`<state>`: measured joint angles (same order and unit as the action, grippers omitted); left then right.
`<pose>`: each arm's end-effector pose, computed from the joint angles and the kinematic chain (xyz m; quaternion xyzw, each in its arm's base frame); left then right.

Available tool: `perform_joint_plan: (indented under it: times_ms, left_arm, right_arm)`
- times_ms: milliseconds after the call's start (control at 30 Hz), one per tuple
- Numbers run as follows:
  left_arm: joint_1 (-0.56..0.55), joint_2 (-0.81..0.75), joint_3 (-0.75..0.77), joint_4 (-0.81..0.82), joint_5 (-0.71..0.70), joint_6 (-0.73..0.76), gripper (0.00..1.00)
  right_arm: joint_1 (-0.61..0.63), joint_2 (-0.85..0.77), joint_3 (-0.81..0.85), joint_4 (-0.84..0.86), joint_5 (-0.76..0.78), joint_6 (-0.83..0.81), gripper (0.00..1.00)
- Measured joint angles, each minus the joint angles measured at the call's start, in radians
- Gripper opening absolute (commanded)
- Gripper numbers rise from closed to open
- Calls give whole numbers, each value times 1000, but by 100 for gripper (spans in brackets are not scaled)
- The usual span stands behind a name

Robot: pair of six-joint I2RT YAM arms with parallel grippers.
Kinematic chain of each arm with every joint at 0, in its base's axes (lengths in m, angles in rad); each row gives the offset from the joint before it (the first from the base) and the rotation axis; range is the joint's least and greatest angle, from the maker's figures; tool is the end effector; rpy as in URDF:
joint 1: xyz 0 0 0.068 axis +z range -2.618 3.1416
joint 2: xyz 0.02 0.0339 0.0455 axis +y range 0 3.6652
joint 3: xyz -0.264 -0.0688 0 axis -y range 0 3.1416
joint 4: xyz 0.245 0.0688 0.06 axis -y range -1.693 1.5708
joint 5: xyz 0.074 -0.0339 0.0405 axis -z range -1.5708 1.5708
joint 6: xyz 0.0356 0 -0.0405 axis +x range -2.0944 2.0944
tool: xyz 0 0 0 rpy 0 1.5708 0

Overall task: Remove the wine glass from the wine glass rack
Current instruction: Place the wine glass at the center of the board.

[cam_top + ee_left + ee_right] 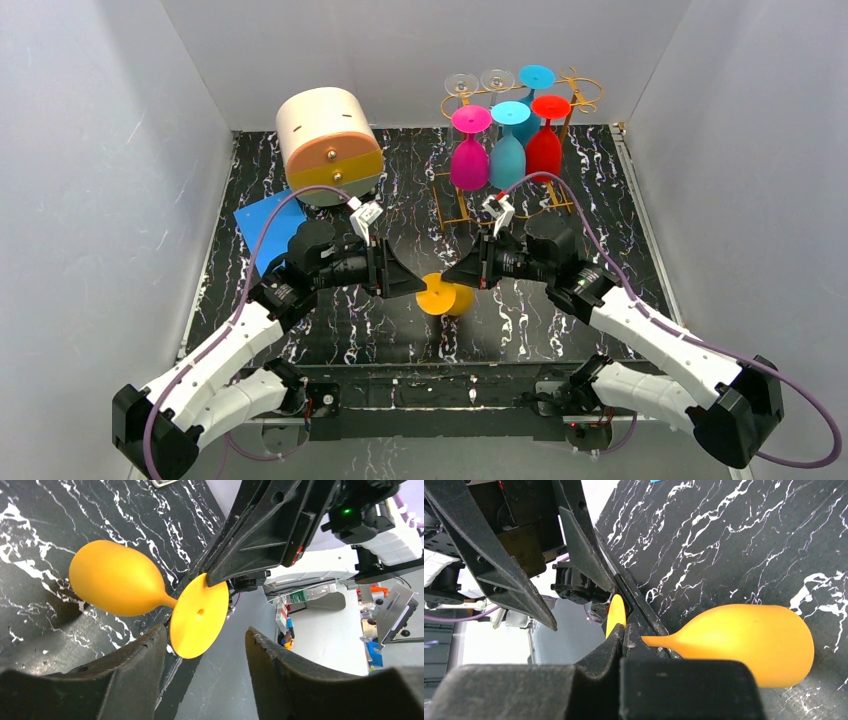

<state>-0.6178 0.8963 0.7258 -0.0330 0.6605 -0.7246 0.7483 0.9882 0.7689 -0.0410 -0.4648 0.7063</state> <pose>0.1559 -0.1376 0.3166 0.1654 0.7433 -0.5685 0.3115 0.1571 0.1676 0.3120 -0.1565 0.7685 0.5307 0.3215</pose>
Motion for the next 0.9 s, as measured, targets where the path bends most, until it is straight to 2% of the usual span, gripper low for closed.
perform_joint_plan:
  times_ms: [100,233,433,600,667,800,900]
  left_arm:
    - [0,0,0,30,19,-1,49]
    - [-4,19,0,58,48,-2,32]
    - [-9,53,-8,79,71,5,24]
    - [-16,75,-11,88,100,12,0]
    - [-16,78,-12,94,113,12,0]
    - [-16,79,-12,98,118,19,0]
    - [-19,80,-12,101,109,37,0]
  right_arm:
    - [0,-26,-34,56,1,4,1]
    - [0,-56,-86,143,-19,34,1]
    - [0,-58,-114,223,-40,65,1]
    - [0,-58,-114,256,-43,71,1]
    - [0,-58,-117,256,-41,67,1]
    - [-1,-63,-128,262,-39,67,41]
    - [-1,-64,-131,261,-38,76,56]
